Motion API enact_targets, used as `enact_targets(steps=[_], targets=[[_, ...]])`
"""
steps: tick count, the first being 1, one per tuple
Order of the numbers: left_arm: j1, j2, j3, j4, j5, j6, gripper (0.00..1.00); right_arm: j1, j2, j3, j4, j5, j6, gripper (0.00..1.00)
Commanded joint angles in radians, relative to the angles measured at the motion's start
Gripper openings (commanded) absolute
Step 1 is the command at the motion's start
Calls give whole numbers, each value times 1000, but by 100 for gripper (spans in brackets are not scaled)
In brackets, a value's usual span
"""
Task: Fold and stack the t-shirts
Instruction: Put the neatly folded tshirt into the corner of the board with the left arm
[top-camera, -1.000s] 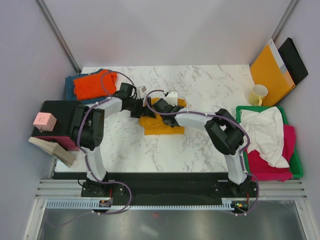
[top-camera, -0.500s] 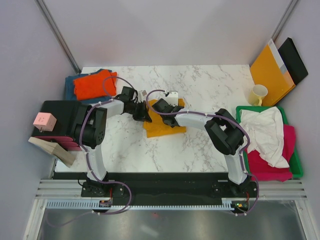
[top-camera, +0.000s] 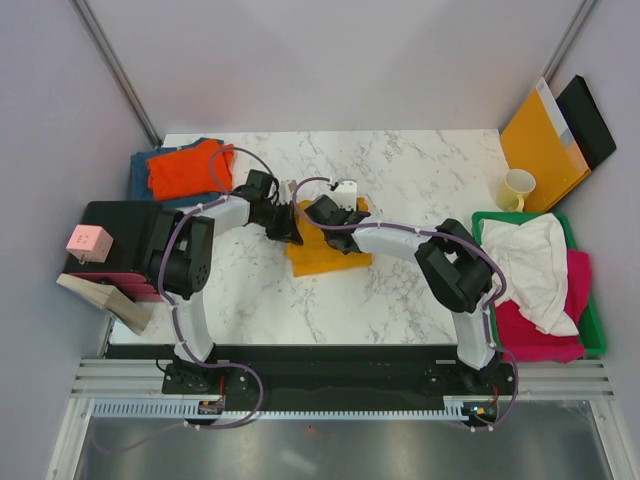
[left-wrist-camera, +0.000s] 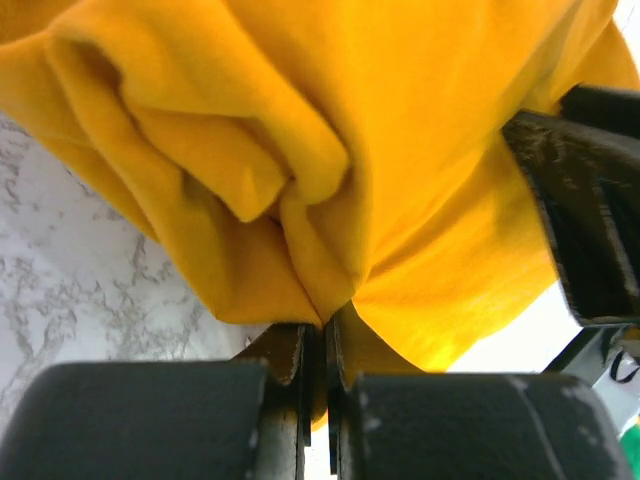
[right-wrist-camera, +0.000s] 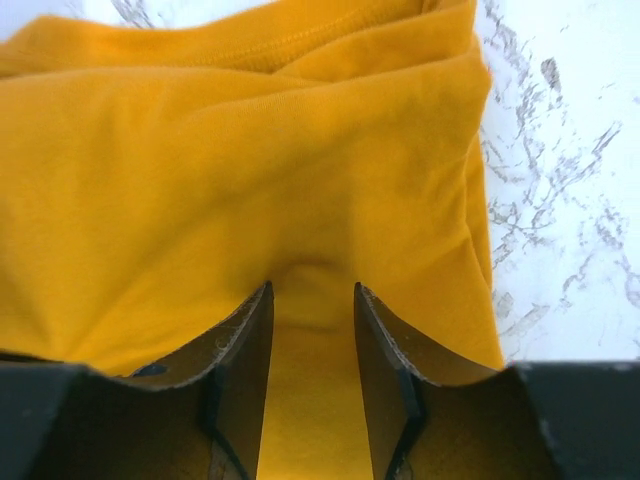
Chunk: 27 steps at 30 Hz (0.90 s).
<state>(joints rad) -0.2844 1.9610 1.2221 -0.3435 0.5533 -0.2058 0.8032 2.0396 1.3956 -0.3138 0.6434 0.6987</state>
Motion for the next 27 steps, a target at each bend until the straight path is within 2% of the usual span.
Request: enact_targets(steps=[1, 6, 11, 21, 27], targets=[[-12, -103, 51, -101, -65, 124, 2, 7, -110, 95, -10, 16, -36, 47], [-12, -166, 94, -143, -92, 193, 2, 8, -193, 141, -31, 32, -68, 48], [-12, -189, 171, -175, -110, 252, 2, 7, -286, 97, -34, 48, -85, 48], [5, -122, 393, -226, -194, 230, 2, 8, -432, -82, -48, 75, -94, 48], [17, -48, 534, -270, -219, 235, 2, 7, -478, -135, -51, 84, -99, 48]])
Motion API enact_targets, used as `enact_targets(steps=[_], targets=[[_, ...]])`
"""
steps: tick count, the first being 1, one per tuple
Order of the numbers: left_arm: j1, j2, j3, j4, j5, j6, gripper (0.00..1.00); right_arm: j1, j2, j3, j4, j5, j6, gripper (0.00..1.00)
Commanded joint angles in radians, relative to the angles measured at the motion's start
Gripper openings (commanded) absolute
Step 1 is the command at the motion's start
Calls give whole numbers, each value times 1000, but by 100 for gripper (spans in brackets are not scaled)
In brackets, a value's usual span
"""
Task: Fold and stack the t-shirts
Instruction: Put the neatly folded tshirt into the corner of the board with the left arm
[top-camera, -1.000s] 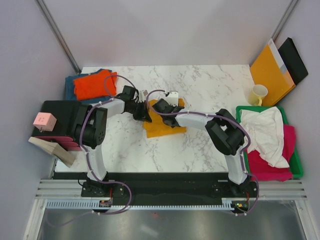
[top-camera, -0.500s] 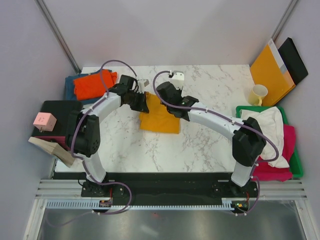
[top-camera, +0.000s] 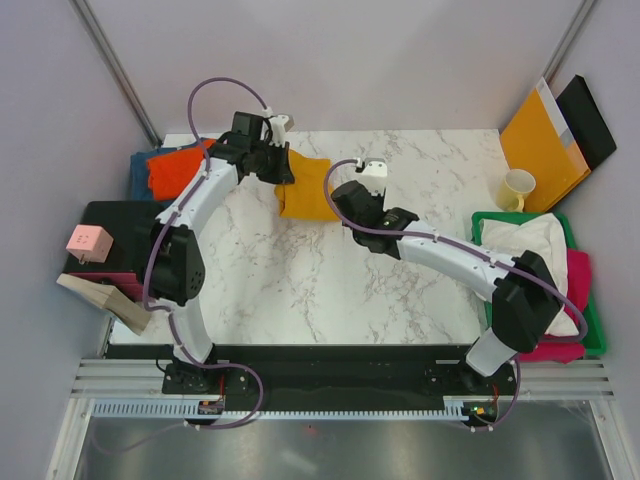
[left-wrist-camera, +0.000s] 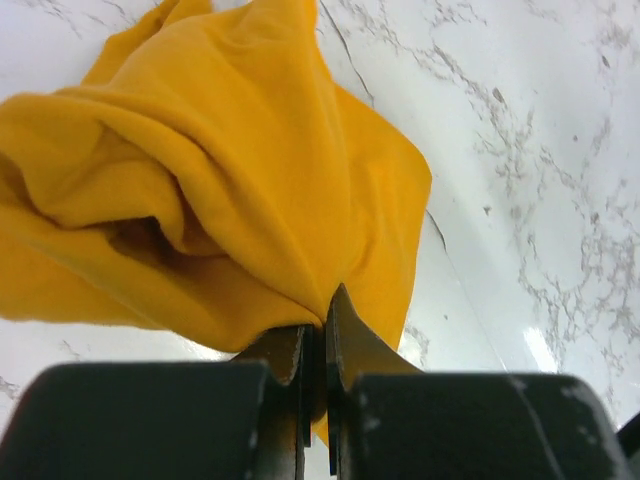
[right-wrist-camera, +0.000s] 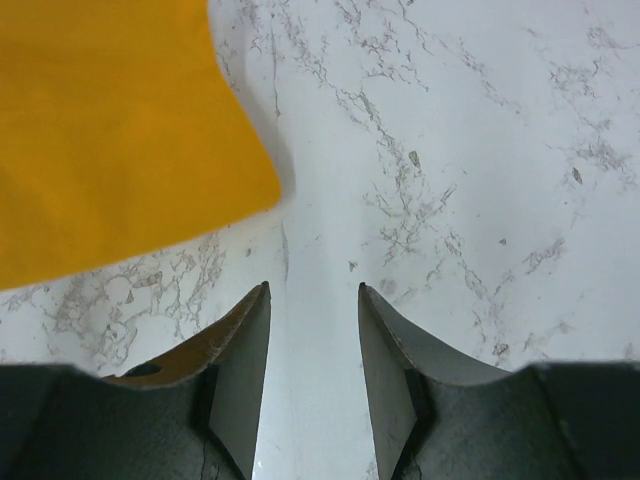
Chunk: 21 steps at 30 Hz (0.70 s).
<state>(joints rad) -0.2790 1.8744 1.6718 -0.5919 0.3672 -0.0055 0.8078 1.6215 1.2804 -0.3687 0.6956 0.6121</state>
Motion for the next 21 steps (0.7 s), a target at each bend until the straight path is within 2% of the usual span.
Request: enact_targets(steps=[1, 6, 9, 11, 14, 15, 18, 21], targets=[[11, 46, 91, -22, -34, 35, 2, 1, -63, -23, 5, 31, -11, 48], [15, 89, 132, -46, -37, 84, 2, 1, -74, -42, 5, 21, -3, 48], [30, 138, 218, -100, -65, 153, 2, 1, -84, -59, 8, 18, 8, 48], [49, 185, 313, -152, -74, 194, 2, 2, -91, -81, 11, 18, 15, 48], [101, 291, 514, -232, -83, 232, 2, 2, -101, -114, 28, 18, 26, 47], [128, 319, 639, -296, -83, 240, 2, 2, -104, -121, 37, 16, 28, 48], [167, 405, 813, -374, -105, 294, 2, 2, -107, -144, 60, 13, 37, 47], [173, 407, 800, -381, -146, 383, 2, 1, -100, -153, 77, 15, 40, 48]])
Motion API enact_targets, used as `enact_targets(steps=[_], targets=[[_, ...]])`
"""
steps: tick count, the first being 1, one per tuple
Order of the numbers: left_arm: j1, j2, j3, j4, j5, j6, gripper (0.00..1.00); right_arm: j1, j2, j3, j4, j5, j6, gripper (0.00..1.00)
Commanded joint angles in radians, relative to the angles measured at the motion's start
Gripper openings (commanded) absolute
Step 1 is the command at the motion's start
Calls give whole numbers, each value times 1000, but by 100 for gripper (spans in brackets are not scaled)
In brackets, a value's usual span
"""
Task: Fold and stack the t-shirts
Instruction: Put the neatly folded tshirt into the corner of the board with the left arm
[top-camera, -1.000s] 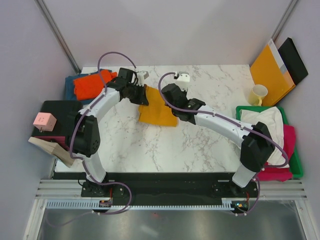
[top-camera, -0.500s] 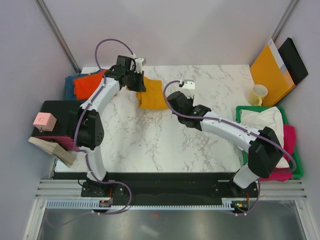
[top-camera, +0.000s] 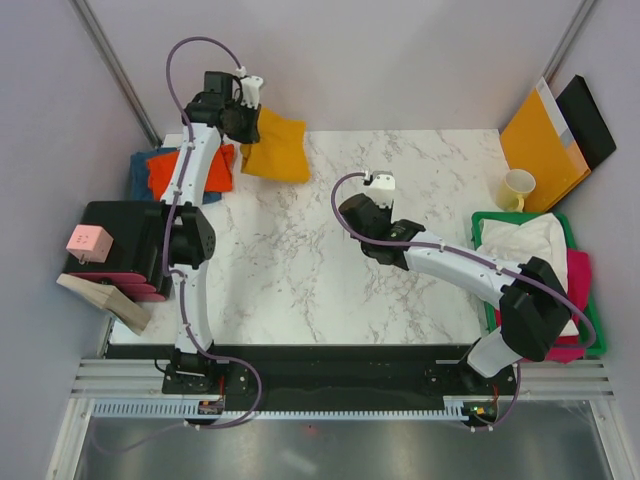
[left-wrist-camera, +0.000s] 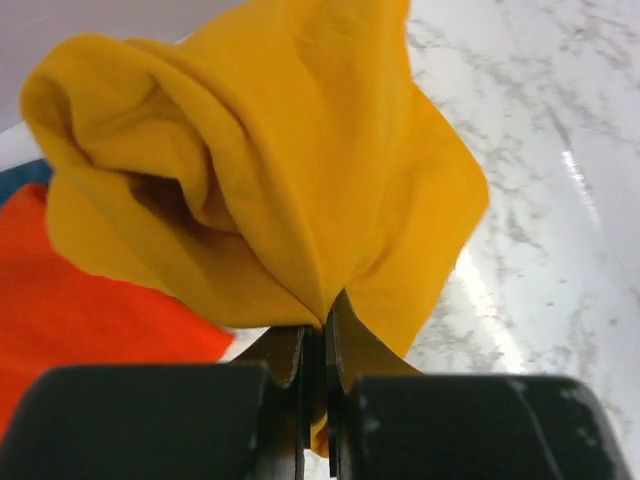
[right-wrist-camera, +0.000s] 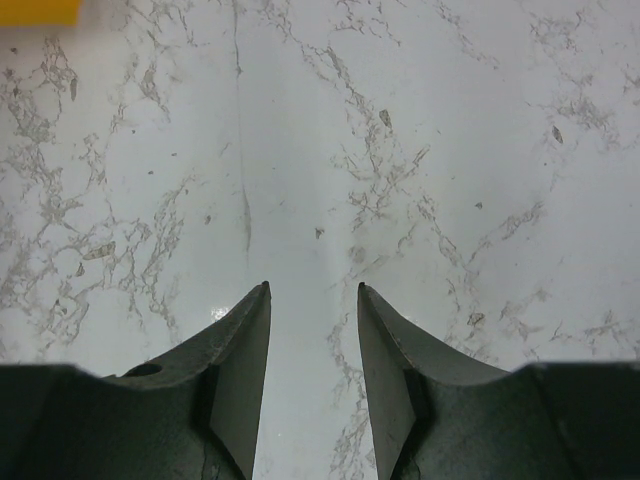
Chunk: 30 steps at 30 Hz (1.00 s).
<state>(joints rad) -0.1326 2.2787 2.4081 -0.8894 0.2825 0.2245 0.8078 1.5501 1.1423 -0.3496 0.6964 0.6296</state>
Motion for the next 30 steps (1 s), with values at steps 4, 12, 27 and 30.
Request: enact_targets(steps=[4, 12, 27, 30], targets=[[36, -4, 29, -80, -81, 254, 2, 1, -13, -10, 77, 3, 24, 47], [42, -12, 36, -56, -147, 450, 2, 2, 15, -12, 100, -18, 28, 47], [74, -97, -119, 87, -117, 774, 2, 1, 13, -56, 116, -23, 68, 47], [117, -78, -100, 96, -103, 736, 2, 2, 7, -65, 113, -23, 76, 47]])
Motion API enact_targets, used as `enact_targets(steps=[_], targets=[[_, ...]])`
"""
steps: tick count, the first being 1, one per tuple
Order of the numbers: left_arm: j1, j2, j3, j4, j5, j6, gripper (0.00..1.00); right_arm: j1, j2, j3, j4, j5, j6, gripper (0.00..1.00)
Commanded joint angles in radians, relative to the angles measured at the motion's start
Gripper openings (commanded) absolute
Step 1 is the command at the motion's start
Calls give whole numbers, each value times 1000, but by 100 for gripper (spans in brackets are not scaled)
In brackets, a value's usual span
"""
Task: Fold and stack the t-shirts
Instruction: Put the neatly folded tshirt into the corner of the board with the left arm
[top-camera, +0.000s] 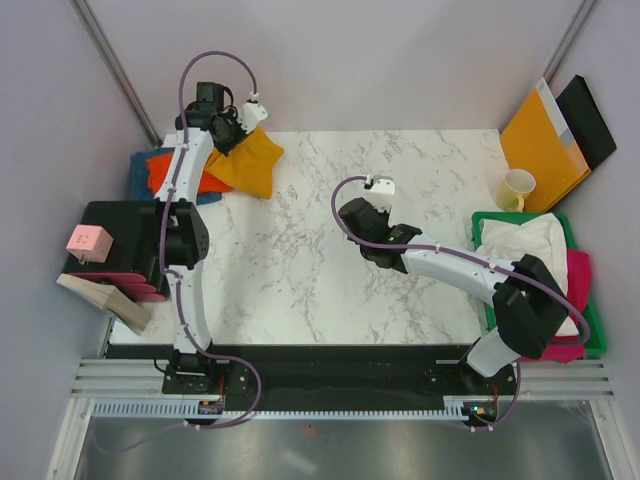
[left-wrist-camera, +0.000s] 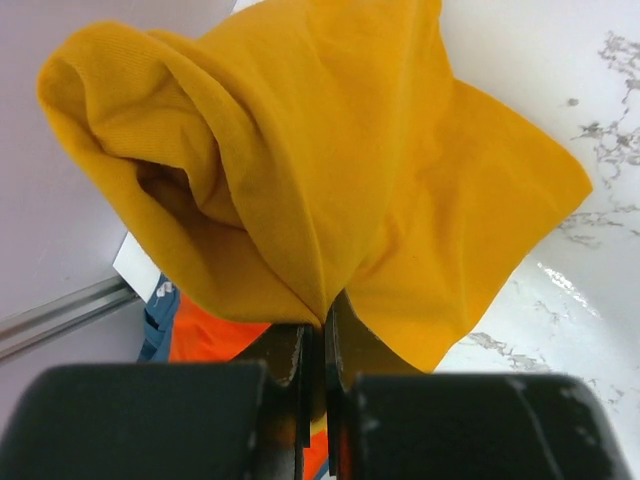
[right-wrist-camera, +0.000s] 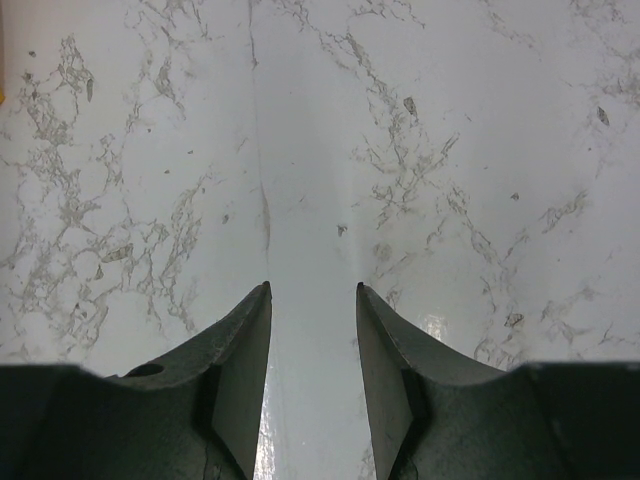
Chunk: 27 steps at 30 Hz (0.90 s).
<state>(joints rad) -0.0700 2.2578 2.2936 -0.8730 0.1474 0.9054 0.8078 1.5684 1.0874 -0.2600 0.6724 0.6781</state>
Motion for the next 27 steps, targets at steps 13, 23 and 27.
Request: enact_targets(steps=[13, 23, 27], targets=[[236, 12, 78, 101, 20, 4, 2, 2, 21, 5, 19, -22, 63, 46], [272, 103, 43, 118, -104, -49, 2, 2, 25, 11, 4, -14, 48, 47], [294, 146, 58, 134, -144, -88, 2, 2, 33, 11, 4, -23, 49, 46]])
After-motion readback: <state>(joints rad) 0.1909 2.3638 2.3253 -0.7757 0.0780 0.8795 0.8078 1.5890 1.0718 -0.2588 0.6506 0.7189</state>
